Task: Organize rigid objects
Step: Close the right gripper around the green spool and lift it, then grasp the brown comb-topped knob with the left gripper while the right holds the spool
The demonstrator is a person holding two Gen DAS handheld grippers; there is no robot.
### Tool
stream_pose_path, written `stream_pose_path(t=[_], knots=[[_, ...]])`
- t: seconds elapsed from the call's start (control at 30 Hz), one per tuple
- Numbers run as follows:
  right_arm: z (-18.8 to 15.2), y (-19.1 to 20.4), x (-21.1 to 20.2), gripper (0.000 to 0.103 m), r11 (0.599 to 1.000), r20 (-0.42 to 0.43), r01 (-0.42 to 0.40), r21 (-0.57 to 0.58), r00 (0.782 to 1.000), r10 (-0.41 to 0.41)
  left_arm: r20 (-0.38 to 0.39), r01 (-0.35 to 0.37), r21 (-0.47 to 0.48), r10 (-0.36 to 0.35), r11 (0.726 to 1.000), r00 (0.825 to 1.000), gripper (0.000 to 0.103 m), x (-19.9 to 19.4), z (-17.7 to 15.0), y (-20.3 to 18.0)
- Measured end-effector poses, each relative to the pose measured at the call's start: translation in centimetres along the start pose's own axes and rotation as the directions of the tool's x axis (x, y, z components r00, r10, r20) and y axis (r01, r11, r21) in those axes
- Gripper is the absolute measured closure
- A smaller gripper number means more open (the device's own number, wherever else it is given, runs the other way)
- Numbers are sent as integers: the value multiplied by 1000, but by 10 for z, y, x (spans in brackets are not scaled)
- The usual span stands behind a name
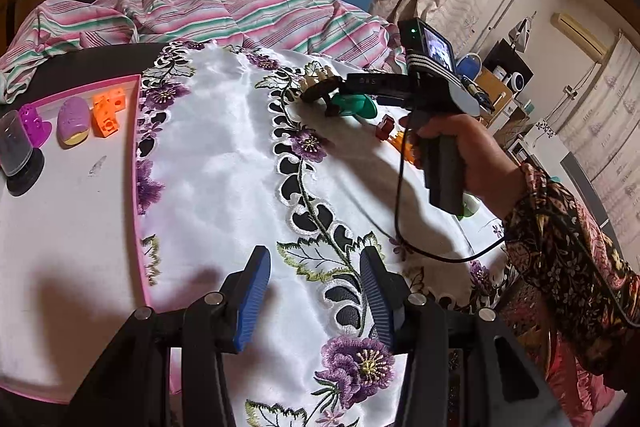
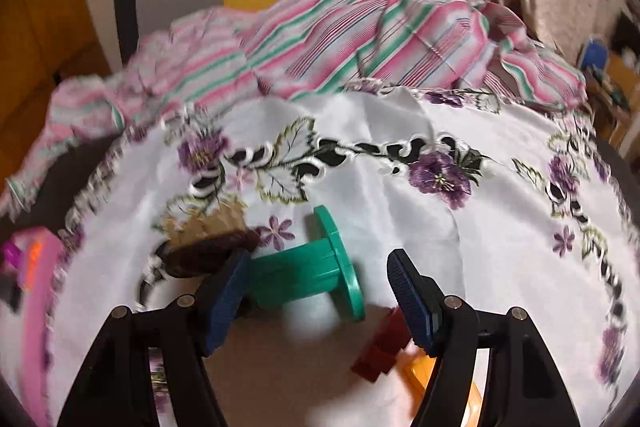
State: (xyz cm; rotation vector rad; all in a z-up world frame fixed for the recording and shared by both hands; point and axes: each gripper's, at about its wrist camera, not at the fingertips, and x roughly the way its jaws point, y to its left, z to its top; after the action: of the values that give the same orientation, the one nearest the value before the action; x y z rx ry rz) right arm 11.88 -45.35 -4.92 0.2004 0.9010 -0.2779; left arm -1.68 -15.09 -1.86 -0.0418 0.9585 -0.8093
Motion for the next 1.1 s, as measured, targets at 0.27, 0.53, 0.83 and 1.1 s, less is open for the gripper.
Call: stream_pose_path(t=[0.27,0.53,0.83,1.1], knots=[[2,-12,10,32,994,-56,-88,64,994,91,-4,13,-2,-13,1000,1000,56,5,4,-5],[-3,-3,17,37,999,-71,-42,-27,997,40,-4,6,-16,-6,1000,1000,56,5,4,-1],[-11,32,5,38,969,-160,-227,-100,965,210,42,-43,-43,45,998,998,56,-1,24,4],[-11,0,-11,41,968,-155,-217,127,959,236,59,-105,-13,106,994,993,54,23,59,-2]])
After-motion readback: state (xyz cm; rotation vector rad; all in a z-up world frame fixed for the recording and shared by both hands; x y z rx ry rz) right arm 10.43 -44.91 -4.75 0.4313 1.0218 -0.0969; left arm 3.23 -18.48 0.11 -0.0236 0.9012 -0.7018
